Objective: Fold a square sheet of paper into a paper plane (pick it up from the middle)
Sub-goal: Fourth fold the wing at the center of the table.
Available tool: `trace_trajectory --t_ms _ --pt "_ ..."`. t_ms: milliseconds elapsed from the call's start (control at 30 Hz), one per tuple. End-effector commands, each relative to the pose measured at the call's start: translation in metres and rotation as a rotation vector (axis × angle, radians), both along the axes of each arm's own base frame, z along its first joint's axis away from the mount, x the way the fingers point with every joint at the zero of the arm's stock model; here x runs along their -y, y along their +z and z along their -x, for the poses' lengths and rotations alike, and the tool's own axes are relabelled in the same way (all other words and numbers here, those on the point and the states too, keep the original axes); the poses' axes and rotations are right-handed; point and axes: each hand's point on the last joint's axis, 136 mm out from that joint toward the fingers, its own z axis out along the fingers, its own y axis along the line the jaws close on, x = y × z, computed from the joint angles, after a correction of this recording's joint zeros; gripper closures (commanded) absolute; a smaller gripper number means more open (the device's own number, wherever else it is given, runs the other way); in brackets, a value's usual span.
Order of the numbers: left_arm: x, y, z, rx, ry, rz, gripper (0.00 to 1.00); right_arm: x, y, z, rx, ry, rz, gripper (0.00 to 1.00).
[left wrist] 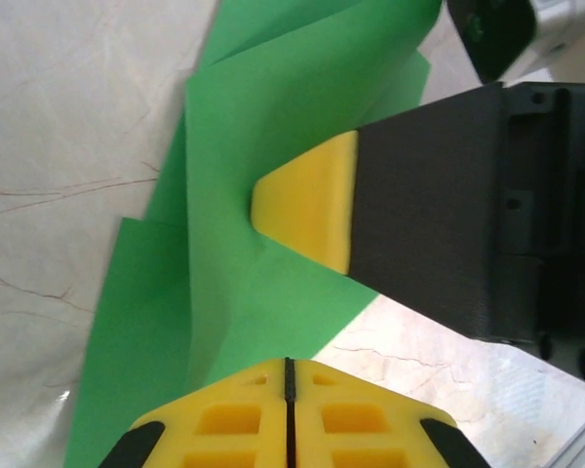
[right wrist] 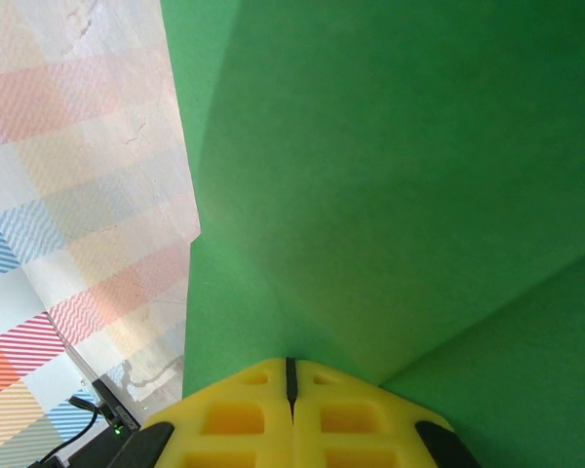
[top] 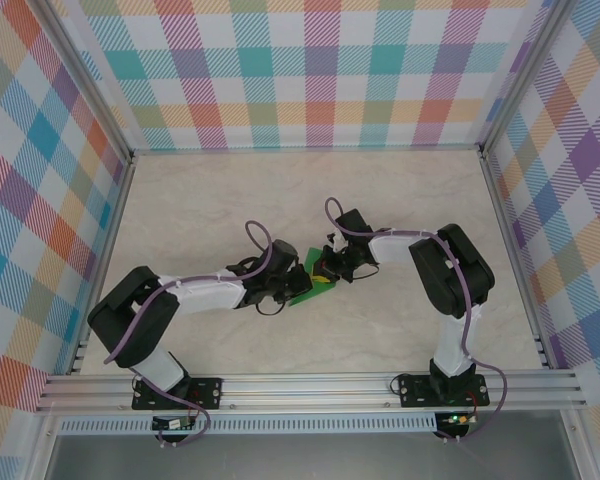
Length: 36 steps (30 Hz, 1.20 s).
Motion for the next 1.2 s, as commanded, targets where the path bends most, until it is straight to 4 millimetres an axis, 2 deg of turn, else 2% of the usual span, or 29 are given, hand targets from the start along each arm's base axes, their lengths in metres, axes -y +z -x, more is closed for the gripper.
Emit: trace_trajectory --t_ms 0,533,633,733,900,1000,1167 --pt "-0.007 -0.011 0.000 -0.006 0.041 -0.027 0.92 0.026 -0.038 0.011 -0.058 -0.050 0.159 0.96" --pt "-0.027 -0.043 0.010 -0.058 0.084 -0.109 0.93 0.030 -0.044 0.014 -0.075 -0.050 0.179 0.97" --pt "-0.027 -0.039 0.009 -0.052 0.081 -0.109 0.93 0.030 -0.044 0.015 -0.075 -0.047 0.180 0.97" --pt "-0.020 -0.026 0.007 -0.027 0.056 -0.080 0.93 0.030 -0.044 0.014 -0.074 -0.049 0.180 0.97" --pt "-0.022 -0.003 0.007 0.026 0.038 -0.061 0.85 0.030 -0.044 0.014 -0.075 -0.047 0.182 0.97" --pt "-0.016 0.006 0.009 0.042 0.018 -0.013 0.83 0.031 -0.045 0.015 -0.078 -0.047 0.184 0.97" --pt "-0.003 0.004 0.009 0.025 -0.008 0.029 0.83 0.031 -0.046 0.016 -0.081 -0.046 0.187 0.97"
